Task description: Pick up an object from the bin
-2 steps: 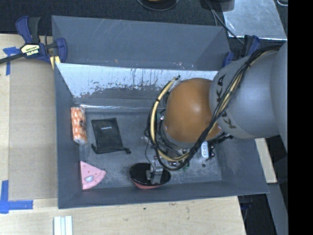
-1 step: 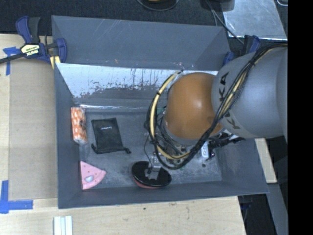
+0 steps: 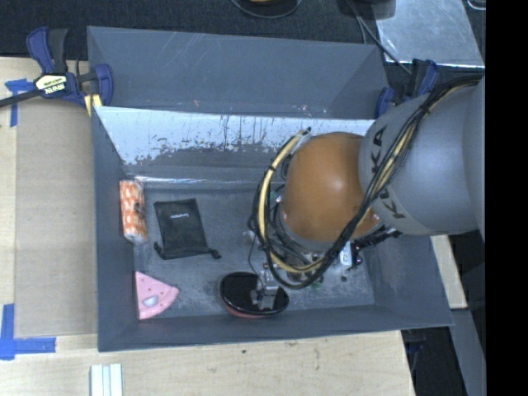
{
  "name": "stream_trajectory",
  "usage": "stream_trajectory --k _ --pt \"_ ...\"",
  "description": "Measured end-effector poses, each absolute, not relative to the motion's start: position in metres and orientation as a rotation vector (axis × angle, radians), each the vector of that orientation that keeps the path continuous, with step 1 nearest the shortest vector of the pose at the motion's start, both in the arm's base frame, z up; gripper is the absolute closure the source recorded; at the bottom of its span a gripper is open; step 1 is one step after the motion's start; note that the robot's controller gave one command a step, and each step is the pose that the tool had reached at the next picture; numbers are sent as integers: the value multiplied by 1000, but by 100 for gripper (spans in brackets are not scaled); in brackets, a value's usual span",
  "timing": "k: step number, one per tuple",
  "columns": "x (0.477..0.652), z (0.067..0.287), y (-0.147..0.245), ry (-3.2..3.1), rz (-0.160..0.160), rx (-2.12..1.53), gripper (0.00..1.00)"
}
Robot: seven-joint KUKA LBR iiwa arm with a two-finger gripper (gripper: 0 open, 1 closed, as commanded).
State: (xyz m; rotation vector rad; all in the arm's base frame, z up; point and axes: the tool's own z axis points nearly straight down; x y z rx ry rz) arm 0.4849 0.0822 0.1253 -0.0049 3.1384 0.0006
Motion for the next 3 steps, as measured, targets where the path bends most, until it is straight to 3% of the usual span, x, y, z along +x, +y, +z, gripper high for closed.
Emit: stream_trajectory --k 1,2,3 --pt "483 75 92 3137 1 248 0" --pt "479 75 83 3165 4 -12 100" --pt "479 75 83 3165 4 -11 100"
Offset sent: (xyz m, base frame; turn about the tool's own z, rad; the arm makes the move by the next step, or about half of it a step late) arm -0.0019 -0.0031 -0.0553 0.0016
